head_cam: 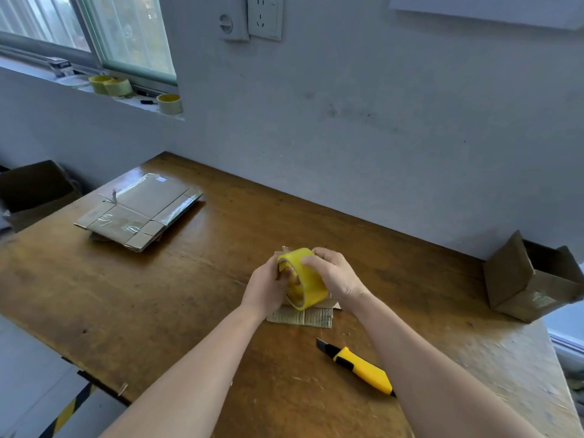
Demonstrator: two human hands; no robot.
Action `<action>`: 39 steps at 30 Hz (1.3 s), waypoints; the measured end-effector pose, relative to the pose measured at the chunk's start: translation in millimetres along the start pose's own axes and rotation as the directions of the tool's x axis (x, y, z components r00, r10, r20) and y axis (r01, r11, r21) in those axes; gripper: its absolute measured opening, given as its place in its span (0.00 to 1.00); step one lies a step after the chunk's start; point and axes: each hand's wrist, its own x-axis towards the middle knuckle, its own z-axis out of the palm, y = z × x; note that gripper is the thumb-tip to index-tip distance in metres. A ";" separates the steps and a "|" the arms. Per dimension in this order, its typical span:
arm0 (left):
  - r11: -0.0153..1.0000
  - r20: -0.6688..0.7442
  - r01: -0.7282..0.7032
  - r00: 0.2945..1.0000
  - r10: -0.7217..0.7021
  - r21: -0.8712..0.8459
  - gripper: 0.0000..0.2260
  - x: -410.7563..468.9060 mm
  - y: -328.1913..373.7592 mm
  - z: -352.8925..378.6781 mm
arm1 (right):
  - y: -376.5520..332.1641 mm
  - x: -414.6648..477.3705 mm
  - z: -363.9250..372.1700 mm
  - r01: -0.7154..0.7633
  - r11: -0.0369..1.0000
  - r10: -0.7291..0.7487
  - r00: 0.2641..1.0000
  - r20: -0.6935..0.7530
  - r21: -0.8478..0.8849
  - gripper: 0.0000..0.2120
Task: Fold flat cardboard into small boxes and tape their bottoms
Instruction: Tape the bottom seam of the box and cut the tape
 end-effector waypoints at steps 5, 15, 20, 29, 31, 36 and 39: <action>0.999 0.134 0.047 0.990 -0.047 0.003 0.11 21.1 0.0 0.3 | -10.0 14.1 -4.2 0.032 0.993 -0.036 0.999 -0.040 -0.110 0.09; 0.912 0.077 0.153 0.988 -0.134 -0.381 0.09 40.1 12.2 1.2 | -9.3 52.9 -15.0 0.051 0.893 -0.089 0.994 -0.064 -0.448 0.10; 0.921 -0.042 0.144 0.984 -0.170 -0.363 0.10 50.1 15.7 2.6 | -10.4 65.5 -9.8 0.055 0.776 -0.094 0.995 -0.029 -0.629 0.15; 0.888 -0.156 0.291 0.918 -0.363 -0.355 0.11 65.0 0.3 7.0 | -18.7 62.4 -21.2 0.114 0.847 -0.056 0.990 0.127 -0.519 0.08; 0.908 -0.168 0.296 0.920 -0.354 -0.295 0.11 65.2 -1.3 8.2 | -23.4 62.4 -24.7 0.180 0.793 -0.118 0.983 0.142 -0.582 0.06; 0.857 -0.148 0.335 0.897 -0.418 -0.391 0.11 68.2 -2.2 8.6 | -32.2 72.6 -23.3 0.241 0.653 -0.211 0.968 0.133 -0.718 0.11; 0.725 -0.120 0.351 0.852 -0.510 -0.593 0.10 66.6 -3.8 7.1 | -29.7 80.9 -22.9 0.166 0.543 -0.151 0.984 0.099 -0.823 0.16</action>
